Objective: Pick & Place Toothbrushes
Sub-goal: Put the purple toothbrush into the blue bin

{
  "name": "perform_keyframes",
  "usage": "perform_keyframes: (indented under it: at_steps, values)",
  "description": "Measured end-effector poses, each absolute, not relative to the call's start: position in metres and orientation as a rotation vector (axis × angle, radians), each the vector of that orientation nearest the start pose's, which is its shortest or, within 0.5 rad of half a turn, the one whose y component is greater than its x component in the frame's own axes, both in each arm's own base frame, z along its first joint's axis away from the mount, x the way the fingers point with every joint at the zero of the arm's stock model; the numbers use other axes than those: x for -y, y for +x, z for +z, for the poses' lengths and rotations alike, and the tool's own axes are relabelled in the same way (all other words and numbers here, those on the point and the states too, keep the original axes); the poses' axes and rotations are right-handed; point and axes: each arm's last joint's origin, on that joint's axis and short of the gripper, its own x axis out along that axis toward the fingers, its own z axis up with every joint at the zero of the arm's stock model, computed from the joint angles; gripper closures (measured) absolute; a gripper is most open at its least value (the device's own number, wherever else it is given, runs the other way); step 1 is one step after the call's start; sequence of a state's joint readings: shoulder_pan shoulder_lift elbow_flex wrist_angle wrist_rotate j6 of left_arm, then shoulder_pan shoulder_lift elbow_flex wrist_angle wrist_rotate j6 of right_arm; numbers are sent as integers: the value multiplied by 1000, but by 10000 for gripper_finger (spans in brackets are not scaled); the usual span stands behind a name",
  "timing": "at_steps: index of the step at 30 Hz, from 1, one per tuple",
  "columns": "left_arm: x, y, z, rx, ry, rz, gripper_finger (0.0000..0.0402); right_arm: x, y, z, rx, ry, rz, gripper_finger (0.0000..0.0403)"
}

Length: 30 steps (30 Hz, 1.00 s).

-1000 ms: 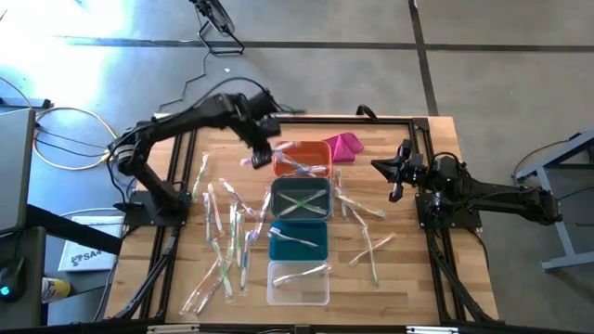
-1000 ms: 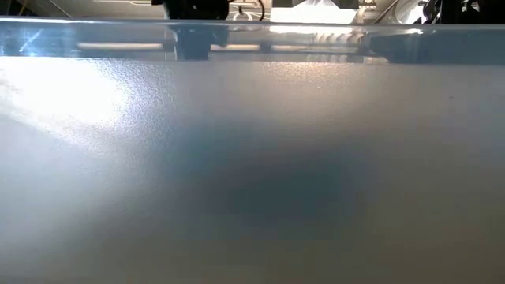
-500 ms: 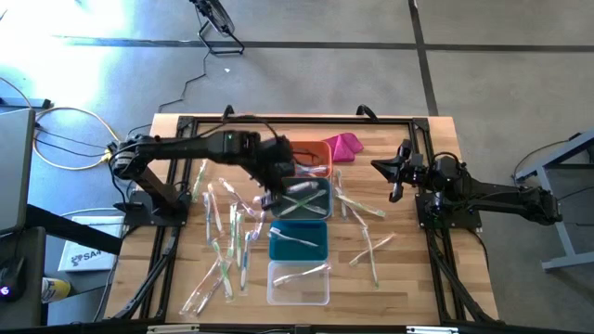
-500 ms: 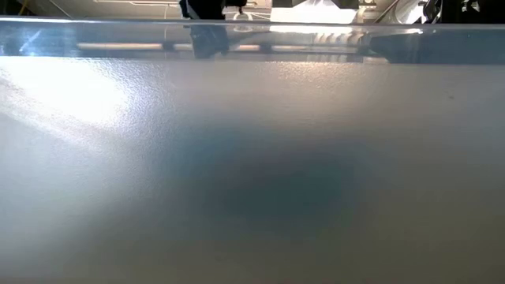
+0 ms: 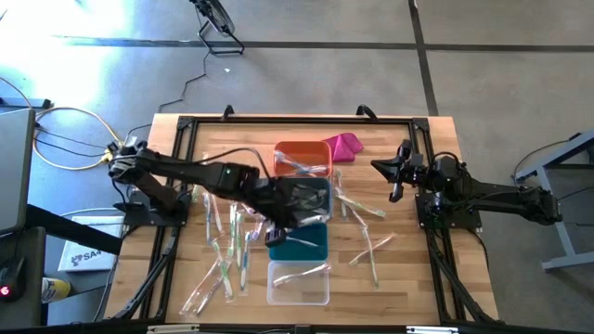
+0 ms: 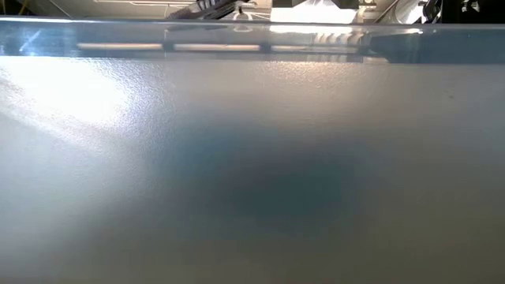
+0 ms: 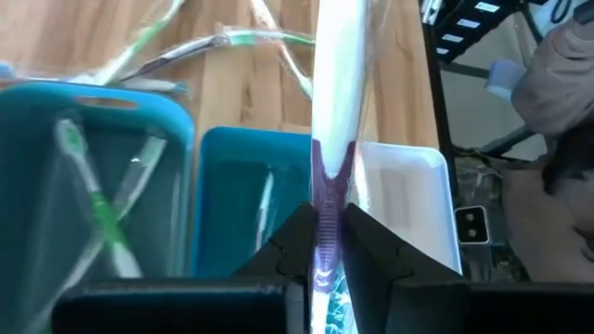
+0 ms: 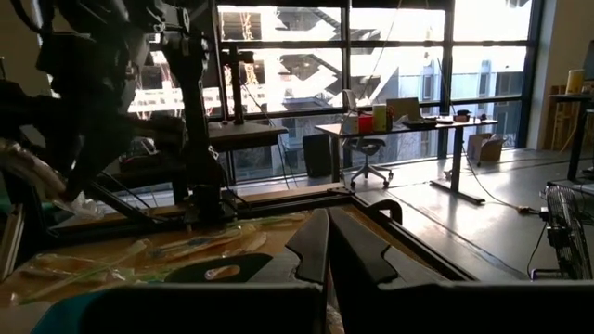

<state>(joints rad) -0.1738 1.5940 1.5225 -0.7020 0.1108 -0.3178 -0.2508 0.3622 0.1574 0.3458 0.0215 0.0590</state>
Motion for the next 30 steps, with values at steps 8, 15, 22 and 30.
perform_keyframes:
  at_steps: [8,15,22,30]
  values:
    - [70,343,301,-786,-390,-123,368,31,117,219,138,44,-269,398]
    - [69,342,267,-778,-458,-99,368,31,117,217,118,49,-270,398]
    - [69,340,247,-739,-508,-95,368,31,117,216,117,70,-269,398]
    - [67,337,233,-714,-495,-77,368,31,117,216,116,70,-270,398]
